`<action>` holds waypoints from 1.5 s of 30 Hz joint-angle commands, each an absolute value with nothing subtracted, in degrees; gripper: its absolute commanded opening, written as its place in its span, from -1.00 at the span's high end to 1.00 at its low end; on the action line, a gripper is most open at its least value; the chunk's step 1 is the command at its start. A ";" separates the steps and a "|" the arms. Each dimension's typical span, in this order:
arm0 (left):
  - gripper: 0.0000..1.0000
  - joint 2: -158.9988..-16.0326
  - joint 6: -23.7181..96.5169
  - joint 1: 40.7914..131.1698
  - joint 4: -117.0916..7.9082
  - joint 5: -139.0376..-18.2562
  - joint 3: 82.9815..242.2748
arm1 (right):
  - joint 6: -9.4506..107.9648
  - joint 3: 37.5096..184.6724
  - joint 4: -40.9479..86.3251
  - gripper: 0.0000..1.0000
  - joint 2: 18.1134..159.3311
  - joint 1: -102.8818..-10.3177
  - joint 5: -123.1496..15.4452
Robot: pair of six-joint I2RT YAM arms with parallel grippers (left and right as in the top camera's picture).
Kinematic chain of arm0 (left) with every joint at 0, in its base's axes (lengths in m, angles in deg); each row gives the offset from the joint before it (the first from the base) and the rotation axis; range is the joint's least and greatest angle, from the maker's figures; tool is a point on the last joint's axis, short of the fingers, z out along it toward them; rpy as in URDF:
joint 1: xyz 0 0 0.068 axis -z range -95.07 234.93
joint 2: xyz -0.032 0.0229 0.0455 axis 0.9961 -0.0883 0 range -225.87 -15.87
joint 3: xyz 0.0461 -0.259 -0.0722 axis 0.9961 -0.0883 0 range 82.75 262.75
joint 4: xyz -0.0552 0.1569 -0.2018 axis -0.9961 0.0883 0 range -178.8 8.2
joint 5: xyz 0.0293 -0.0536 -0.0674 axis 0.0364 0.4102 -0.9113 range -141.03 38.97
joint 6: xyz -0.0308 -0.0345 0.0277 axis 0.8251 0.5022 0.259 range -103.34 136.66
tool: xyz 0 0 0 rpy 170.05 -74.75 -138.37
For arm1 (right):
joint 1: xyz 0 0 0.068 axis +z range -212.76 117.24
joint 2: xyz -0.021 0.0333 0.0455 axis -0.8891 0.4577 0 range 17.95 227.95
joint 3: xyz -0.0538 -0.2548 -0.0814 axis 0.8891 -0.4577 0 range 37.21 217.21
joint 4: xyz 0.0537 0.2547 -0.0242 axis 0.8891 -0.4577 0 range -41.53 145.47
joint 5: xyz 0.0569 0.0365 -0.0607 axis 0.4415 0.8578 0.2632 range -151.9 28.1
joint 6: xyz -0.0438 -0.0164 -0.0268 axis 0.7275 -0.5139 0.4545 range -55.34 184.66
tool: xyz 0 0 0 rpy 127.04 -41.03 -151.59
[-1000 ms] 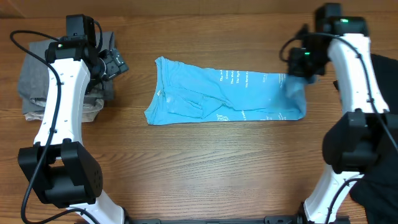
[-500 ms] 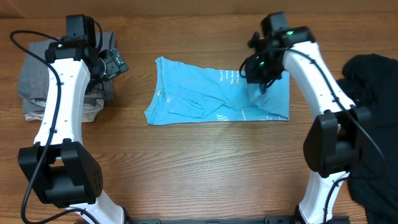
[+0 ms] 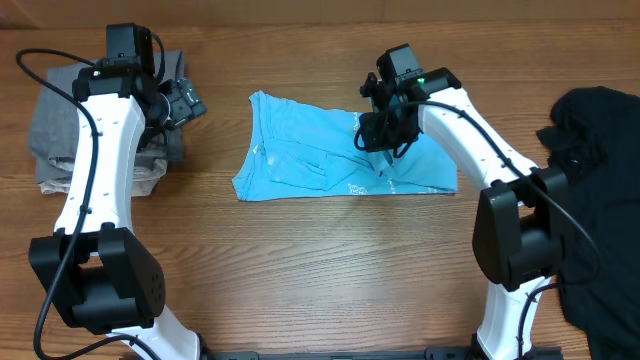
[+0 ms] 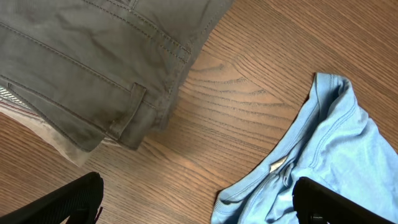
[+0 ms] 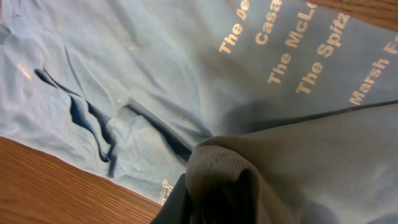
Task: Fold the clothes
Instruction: 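Fold the right end leftward over the strip with the right gripper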
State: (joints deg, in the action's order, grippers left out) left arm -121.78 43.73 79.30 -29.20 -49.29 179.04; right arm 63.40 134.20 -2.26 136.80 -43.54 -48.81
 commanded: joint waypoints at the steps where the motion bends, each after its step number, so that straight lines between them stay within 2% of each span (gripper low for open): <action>1: -1.00 -120.33 44.34 79.54 -29.25 -49.14 180.38 | 62.70 133.92 -1.56 0.79 137.26 -43.21 -48.27; 2: -0.99 -120.33 44.34 79.54 -29.25 -49.14 180.38 | 61.48 133.92 -1.34 0.58 137.26 -43.21 -48.27; 3: -1.00 -120.33 44.34 79.54 -29.25 -49.14 180.38 | 60.16 133.92 -1.10 0.24 137.26 -43.21 -48.18; 5: -1.00 -120.33 44.34 79.54 -29.25 -49.14 180.38 | 58.33 133.92 -0.64 0.19 137.26 -43.21 -47.39; 7: -1.00 -120.33 44.34 79.54 -29.25 -49.14 180.38 | 58.42 133.92 -0.05 -0.22 137.26 -43.21 -45.08; 9: -1.00 -120.33 44.34 79.54 -29.25 -49.14 180.38 | 58.66 133.92 1.06 -0.46 137.26 -43.21 -42.50; 13: -1.00 -120.33 44.34 79.54 -29.25 -49.14 180.38 | 58.81 138.34 -2.59 -0.51 136.49 -44.98 -41.82; 17: -1.00 -120.33 44.34 79.54 -29.25 -49.14 180.38 | 58.79 142.66 -10.30 -0.45 133.76 -47.78 -41.86; 20: -1.00 -120.33 44.34 79.54 -29.25 -49.14 180.38 | 57.39 143.06 -14.98 -0.18 131.62 -49.75 -42.15; 22: -1.00 -120.33 44.34 79.54 -29.25 -49.14 180.38 | 55.90 143.01 -19.16 0.86 131.40 -51.04 -43.02; 23: -1.00 -120.33 44.34 79.54 -29.25 -49.14 180.38 | 55.79 142.62 -20.47 0.92 131.51 -51.47 -42.98; 27: -1.00 -120.33 44.34 79.54 -29.25 -49.14 180.38 | 54.28 136.87 -19.62 0.92 132.18 -51.87 -42.93; 34: -0.99 -120.33 44.34 79.59 -29.25 -49.14 180.38 | 49.98 122.73 -8.69 0.92 132.36 -51.21 -43.20; 45: -0.99 -120.33 44.34 79.59 -29.25 -49.14 180.38 | 49.30 116.19 0.08 0.92 132.45 -51.15 -43.33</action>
State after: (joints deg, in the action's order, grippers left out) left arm -121.78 43.73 79.30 -29.20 -49.29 179.04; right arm 50.04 116.50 -1.21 132.82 -51.47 -42.89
